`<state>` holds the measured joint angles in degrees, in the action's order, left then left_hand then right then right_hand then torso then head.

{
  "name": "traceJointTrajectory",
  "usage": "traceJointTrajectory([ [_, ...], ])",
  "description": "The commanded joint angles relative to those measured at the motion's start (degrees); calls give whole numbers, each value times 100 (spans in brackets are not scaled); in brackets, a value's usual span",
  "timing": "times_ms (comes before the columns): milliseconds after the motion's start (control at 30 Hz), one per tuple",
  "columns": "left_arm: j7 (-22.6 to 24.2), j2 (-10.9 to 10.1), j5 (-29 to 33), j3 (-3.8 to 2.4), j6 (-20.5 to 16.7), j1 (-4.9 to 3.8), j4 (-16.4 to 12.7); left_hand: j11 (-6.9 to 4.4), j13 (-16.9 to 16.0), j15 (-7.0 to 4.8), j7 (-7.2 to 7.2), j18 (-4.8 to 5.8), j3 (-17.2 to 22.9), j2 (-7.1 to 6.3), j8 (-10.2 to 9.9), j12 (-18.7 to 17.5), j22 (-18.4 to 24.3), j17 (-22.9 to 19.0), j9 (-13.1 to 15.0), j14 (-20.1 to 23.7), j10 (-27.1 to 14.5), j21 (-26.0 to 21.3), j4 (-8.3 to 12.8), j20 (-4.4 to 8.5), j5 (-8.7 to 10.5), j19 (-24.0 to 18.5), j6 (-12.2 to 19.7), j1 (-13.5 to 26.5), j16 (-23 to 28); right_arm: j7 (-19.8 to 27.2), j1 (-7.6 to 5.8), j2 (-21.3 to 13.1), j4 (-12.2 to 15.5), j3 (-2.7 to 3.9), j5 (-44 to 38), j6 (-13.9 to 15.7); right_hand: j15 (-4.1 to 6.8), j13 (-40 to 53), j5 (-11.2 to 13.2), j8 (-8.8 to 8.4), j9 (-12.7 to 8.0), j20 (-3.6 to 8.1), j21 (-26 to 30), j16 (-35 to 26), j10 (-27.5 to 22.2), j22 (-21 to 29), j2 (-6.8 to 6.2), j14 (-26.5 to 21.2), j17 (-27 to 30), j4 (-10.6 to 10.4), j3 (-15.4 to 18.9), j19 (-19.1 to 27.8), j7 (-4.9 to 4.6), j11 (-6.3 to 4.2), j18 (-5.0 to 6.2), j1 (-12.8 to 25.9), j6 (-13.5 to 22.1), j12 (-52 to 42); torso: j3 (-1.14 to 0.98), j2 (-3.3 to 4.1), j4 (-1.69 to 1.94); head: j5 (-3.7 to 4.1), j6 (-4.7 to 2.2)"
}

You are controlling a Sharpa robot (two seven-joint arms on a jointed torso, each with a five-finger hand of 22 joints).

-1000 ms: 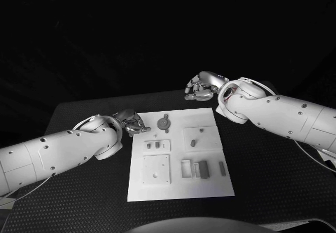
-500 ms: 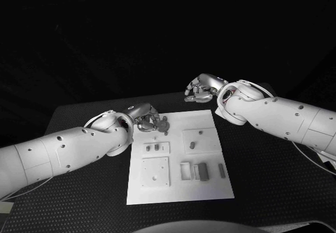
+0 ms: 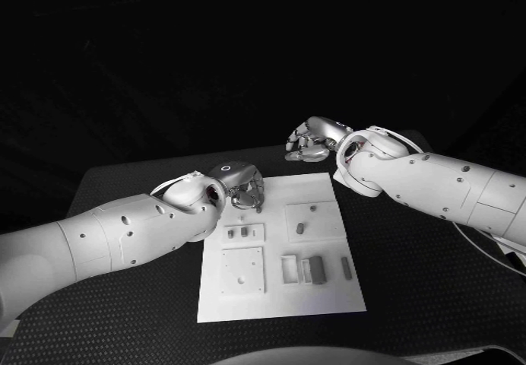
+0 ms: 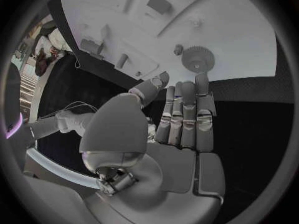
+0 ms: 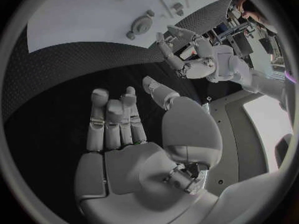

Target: Assemble the parts on the task board

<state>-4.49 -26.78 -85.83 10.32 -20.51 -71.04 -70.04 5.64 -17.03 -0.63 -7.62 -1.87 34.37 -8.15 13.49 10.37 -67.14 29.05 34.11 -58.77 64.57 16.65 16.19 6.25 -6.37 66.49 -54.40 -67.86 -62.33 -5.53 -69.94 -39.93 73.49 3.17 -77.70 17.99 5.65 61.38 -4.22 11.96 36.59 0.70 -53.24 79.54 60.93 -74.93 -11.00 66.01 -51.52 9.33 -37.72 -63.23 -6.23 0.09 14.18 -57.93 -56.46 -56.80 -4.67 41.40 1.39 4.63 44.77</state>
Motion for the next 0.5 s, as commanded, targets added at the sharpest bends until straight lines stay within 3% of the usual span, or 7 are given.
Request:
traceJointTrajectory([
  [33, -60, 95, -382, 14, 294, 52, 122, 13, 28, 8, -43, -197, -42, -23, -18, -85, -14, 15, -25, -28, 4, 19, -1, 5, 25, 46, 12, -6, -17, 53, 1, 9, 5, 4, 2, -12, 0, -7, -12, -10, -6, 24, 20, -11, 11, -87, 57, 6, 5, -37, -10, -27, -54, 30, 82, 10, 15, -36, 0, 2, 2, 19, 6],
  [233, -116, 217, -430, 17, 432, 135, 273, 56, 127, 43, -46, -275, -106, -40, -77, -283, -122, 119, -122, -128, -79, 107, -10, -20, 30, 160, 77, 8, -153, 53, 1, 23, 1, 4, 2, -14, 0, -7, -12, -9, -5, 24, 19, -10, 12, -87, 59, 7, 5, -35, -10, -28, -54, 30, 82, 8, 14, -37, 0, -1, -2, 35, 19],
  [500, -225, 282, -532, 16, 738, 163, 349, 63, 202, 47, -50, -368, -180, -70, -98, -429, -337, 254, -217, -184, -53, 271, -28, -28, 32, 276, 95, 16, -410, 50, 1, 29, 18, 4, 0, -9, 0, -7, -11, -9, -5, 25, 18, -9, 13, -87, 60, 8, 5, -33, -10, -29, -54, 30, 82, 6, 14, -38, 2, -4, 14, 47, 36],
])
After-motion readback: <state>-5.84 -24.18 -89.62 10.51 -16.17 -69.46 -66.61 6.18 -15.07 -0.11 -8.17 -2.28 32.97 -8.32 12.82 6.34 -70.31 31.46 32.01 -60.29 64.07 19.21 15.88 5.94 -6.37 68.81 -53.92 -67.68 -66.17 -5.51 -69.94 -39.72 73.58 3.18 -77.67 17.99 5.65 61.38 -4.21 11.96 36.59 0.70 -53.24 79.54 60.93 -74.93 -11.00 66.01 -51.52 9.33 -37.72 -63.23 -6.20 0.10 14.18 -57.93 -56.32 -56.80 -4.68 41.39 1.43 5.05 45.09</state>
